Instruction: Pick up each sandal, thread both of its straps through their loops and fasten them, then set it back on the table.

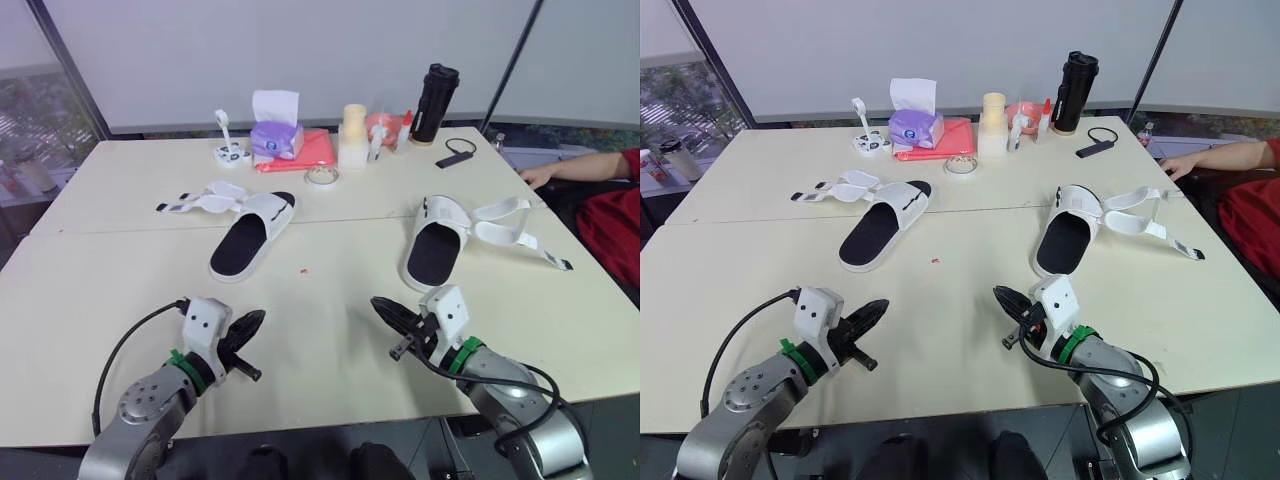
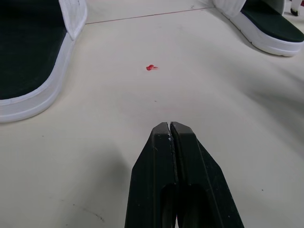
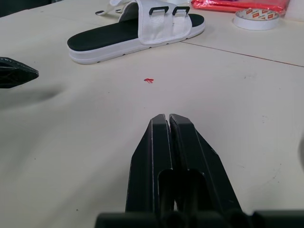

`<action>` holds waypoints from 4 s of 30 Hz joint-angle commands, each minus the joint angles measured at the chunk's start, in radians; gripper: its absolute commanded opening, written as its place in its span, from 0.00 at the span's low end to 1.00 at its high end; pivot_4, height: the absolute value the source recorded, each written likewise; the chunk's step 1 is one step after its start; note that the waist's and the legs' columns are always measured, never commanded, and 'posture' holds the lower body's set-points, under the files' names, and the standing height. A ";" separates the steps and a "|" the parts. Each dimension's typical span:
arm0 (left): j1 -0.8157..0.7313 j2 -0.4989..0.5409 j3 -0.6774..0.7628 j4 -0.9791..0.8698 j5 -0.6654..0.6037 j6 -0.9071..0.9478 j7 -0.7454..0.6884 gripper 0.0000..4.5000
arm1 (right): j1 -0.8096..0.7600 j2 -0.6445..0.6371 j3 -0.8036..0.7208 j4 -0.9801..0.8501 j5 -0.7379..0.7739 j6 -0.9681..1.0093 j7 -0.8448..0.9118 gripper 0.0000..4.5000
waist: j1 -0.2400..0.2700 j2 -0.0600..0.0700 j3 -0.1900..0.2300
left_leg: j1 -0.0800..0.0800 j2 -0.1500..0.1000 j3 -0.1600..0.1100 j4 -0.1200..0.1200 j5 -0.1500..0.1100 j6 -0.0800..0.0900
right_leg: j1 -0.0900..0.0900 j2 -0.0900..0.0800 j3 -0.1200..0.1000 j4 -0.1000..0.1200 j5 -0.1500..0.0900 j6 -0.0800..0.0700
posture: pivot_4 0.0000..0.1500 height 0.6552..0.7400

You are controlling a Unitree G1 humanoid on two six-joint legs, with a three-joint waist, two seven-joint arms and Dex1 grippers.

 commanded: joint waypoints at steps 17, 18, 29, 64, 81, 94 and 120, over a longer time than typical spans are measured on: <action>-0.068 0.008 0.008 0.004 -0.018 0.012 -0.011 0.00 | -0.041 0.034 0.014 0.024 -0.035 -0.044 -0.037 0.02 | -0.001 0.000 0.000 | 0.000 0.000 0.000 -0.001 0.000 0.000 | 0.000 0.000 0.000 0.000 0.000 0.000 | 1.00 1.00; -0.076 0.010 0.011 0.006 -0.030 0.015 -0.021 0.00 | -0.036 0.036 0.008 0.024 -0.037 -0.051 -0.044 0.02 | 0.000 0.000 0.000 | 0.000 0.000 0.000 -0.001 0.000 0.000 | 0.000 0.000 0.000 0.000 0.000 0.000 | 1.00 1.00; -0.246 0.118 0.006 0.008 -0.159 0.105 -0.182 0.74 | -0.057 -0.142 -0.114 0.051 -0.410 -0.192 -0.232 0.77 | 0.001 0.000 0.000 | -0.001 -0.001 0.000 0.000 0.000 0.000 | -0.001 0.000 0.000 0.000 0.000 0.000 | 1.00 1.00; -0.246 0.185 -0.025 -0.030 -0.180 0.136 -0.220 1.00 | -0.961 -0.187 0.308 1.464 -0.973 -0.460 -0.519 0.36 | -0.010 0.000 0.001 | -0.001 -0.001 0.001 -0.001 0.000 0.000 | -0.002 -0.001 0.001 0.001 0.001 0.000 | 1.00 1.00; -0.325 0.268 0.039 0.086 -0.228 0.149 -0.341 1.00 | -0.952 -0.408 0.457 1.195 -1.045 -1.323 -0.521 0.01 | -0.040 0.002 0.002 | -0.002 -0.002 0.002 -0.003 0.000 0.000 | -0.006 -0.001 0.002 0.001 0.001 0.000 | 1.00 1.00; -0.269 0.262 0.044 0.036 -0.275 0.192 -0.334 1.00 | -0.964 -0.438 0.525 1.098 -1.172 -2.044 -0.497 0.01 | -0.038 0.002 0.003 | -0.002 -0.001 0.002 -0.002 0.000 0.000 | -0.005 -0.002 0.002 0.001 0.001 0.000 | 1.00 1.00; -0.263 0.214 0.004 0.028 -0.264 0.190 -0.280 1.00 | -1.184 -0.285 0.667 1.335 -1.617 -1.941 -0.994 0.01 | -0.033 0.002 0.002 | 0.000 -0.002 0.002 -0.001 0.001 -0.002 | -0.005 -0.001 0.004 0.007 0.000 -0.001 | 1.00 1.00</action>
